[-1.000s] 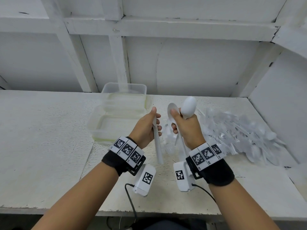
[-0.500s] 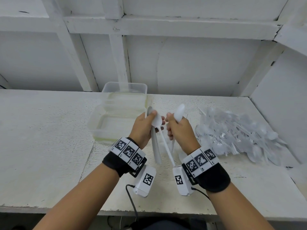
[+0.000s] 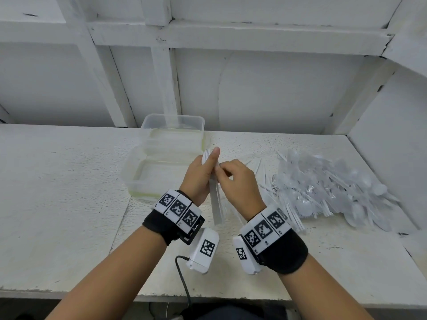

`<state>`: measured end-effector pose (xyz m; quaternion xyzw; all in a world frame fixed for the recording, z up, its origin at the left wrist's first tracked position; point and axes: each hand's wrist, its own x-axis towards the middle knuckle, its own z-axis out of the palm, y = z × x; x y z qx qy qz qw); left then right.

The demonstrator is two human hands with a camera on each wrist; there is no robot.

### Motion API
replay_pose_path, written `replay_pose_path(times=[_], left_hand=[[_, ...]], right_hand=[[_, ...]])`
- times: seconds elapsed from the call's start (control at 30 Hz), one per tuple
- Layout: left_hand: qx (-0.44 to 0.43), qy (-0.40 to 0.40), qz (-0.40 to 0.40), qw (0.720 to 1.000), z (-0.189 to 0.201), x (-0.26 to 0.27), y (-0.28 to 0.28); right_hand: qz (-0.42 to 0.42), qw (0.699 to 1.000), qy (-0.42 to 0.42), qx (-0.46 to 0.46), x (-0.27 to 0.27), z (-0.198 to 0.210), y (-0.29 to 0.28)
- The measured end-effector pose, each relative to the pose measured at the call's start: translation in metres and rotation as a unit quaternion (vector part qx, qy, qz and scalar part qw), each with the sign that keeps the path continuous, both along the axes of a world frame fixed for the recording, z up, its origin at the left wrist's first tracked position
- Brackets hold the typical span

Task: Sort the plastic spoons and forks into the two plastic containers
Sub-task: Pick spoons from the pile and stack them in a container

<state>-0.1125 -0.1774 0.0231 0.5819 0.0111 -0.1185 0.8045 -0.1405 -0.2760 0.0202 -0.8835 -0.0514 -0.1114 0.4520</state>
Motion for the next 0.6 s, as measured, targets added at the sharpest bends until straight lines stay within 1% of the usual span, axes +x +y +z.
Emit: replay_pose_path(times=[0.1,0.23,0.3,0.37,0.43,0.5,0.6], left_hand=[[0.019,0.016,0.0,1.0,-0.001,-0.001,0.0],[0.011,0.012,-0.03,0.999,-0.004,0.004,0.006],[0.015,0.022,-0.02,0.999,-0.002,0.006,0.008],[-0.011,0.036,0.005,0.999,0.002,0.009,0.01],[-0.04,0.061,0.036,0.997,0.005,0.013,0.011],[-0.038,0.074,0.048,0.995,0.006,0.016,0.012],[-0.019,0.071,0.032,0.997,0.003,0.021,0.016]], right_hand=[[0.009,0.999,0.011,-0.038,0.004,-0.001,0.005],[0.017,0.998,0.03,-0.043,0.008,-0.004,0.002],[0.029,0.999,0.018,-0.033,0.008,-0.007,-0.001],[0.047,0.998,0.017,-0.025,0.008,-0.011,-0.003],[0.059,0.995,0.037,-0.078,0.009,-0.012,-0.001],[0.057,0.988,0.027,-0.141,0.01,-0.011,0.001],[0.05,0.987,-0.012,-0.151,0.015,-0.008,0.001]])
